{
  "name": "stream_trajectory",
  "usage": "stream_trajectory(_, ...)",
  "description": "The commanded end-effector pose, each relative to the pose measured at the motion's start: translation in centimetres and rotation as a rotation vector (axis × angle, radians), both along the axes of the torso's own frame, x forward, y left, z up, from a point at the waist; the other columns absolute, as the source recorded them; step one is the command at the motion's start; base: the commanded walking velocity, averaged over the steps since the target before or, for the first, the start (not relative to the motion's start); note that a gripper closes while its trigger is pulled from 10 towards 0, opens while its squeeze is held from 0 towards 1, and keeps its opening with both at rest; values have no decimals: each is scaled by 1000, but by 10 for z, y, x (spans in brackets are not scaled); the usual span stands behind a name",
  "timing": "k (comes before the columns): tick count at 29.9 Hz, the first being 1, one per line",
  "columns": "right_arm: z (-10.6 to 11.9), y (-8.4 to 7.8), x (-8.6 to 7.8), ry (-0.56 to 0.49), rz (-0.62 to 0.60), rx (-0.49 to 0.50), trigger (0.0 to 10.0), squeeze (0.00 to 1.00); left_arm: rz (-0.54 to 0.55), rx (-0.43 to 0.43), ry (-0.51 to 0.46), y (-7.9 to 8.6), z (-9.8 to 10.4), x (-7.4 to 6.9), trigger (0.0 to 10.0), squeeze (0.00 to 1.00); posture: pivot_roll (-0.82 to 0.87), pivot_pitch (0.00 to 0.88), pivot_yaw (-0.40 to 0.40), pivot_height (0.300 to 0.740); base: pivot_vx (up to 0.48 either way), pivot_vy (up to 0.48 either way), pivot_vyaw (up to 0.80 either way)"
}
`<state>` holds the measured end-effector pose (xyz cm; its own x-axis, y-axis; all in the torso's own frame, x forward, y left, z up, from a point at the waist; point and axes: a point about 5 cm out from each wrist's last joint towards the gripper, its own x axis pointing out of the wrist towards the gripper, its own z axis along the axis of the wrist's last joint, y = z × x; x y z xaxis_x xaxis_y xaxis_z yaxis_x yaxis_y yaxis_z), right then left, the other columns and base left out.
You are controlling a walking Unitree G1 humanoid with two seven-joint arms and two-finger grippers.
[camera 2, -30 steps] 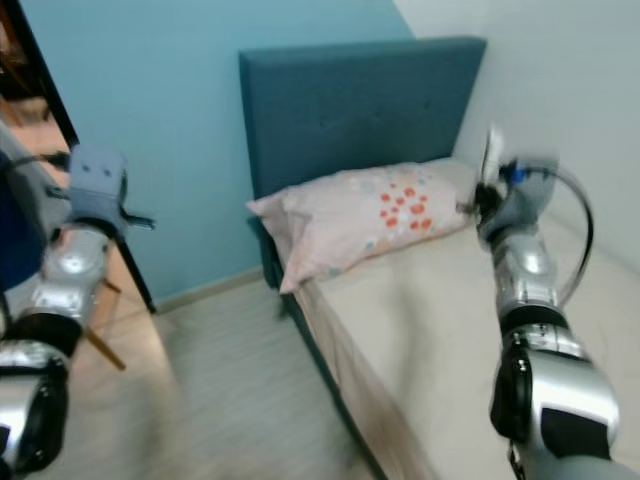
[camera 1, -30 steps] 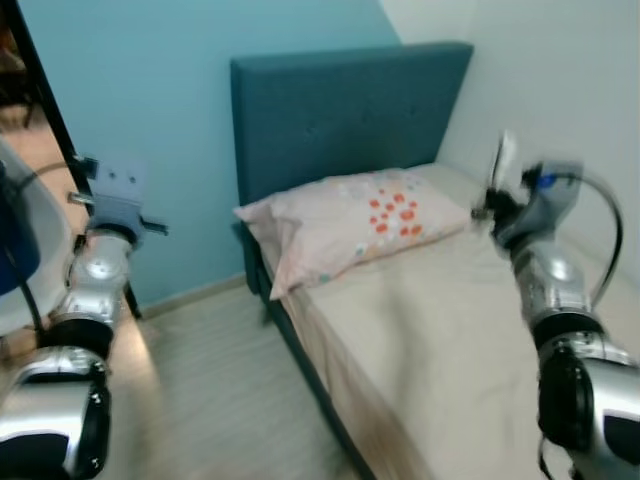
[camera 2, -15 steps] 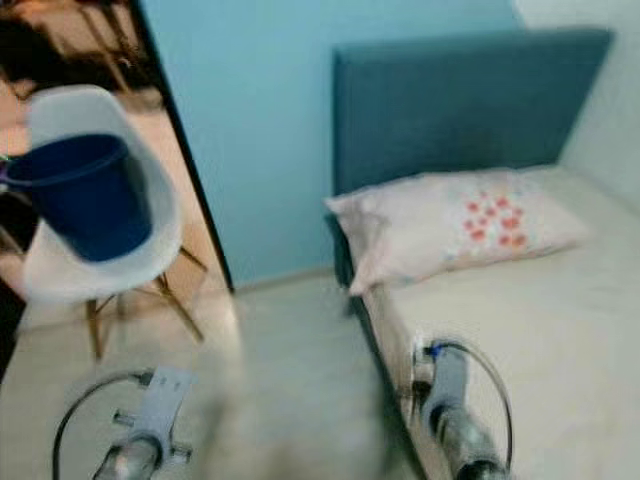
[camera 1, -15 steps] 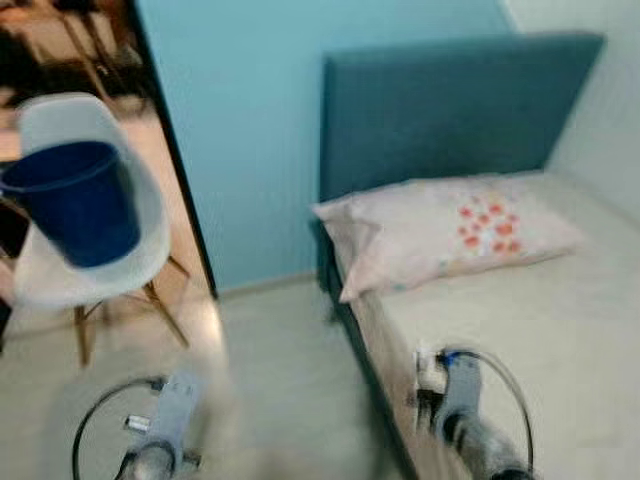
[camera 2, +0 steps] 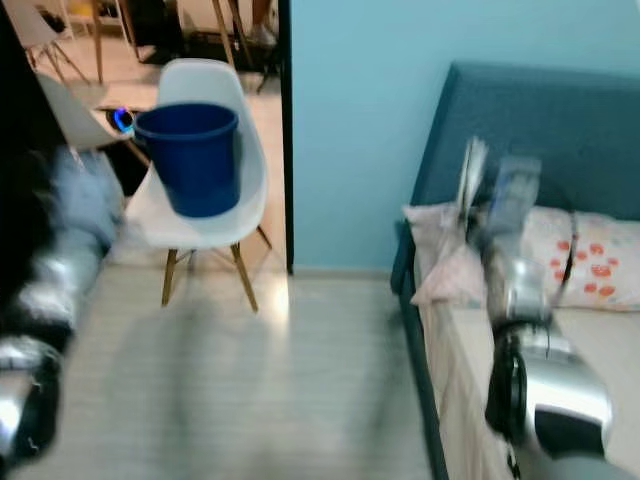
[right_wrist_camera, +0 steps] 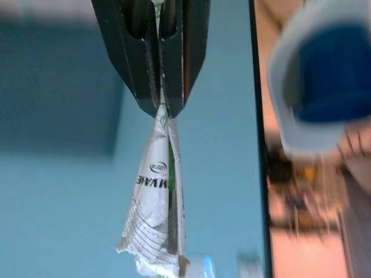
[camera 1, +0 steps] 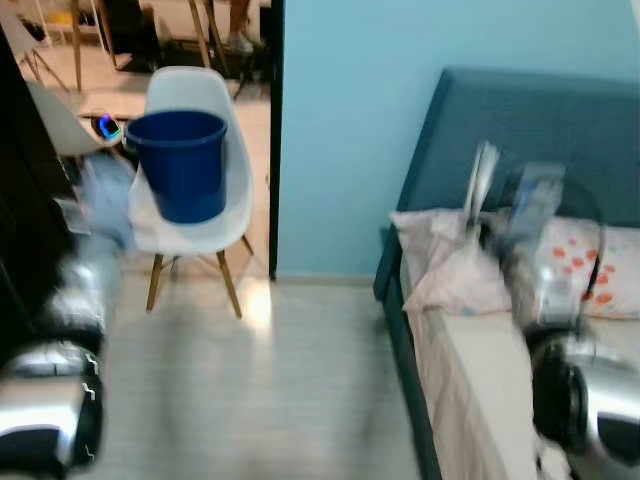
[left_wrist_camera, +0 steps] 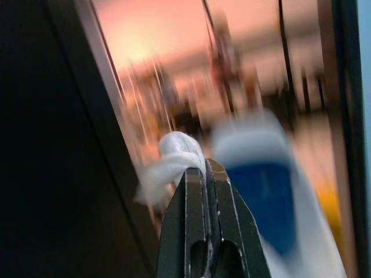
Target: Clean up the room
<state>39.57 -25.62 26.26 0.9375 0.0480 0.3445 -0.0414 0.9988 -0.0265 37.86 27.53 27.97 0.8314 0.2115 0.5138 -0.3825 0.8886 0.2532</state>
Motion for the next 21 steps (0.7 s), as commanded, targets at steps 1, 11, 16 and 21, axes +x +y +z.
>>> stream_trajectory(1,-45,-1,-4,144,2,42,10000,0,9,-27,171,1,-53,-2,10000,0,5,22,-65,740,0,0,763)
stream_trajectory(11,-265,28,-111,908,-38,119,10000,0,9,-249,991,-53,-296,-112,10000,0,11,42,-65,740,0,0,305)
stream_trajectory(16,-277,21,-126,938,-78,168,10000,0,31,-271,1008,-45,-302,-122,10000,0,13,45,-64,740,0,0,0)
stream_trajectory(21,-234,15,-87,763,-57,127,10000,0,38,-167,776,-21,-242,-73,10000,0,13,40,-60,740,0,0,0)
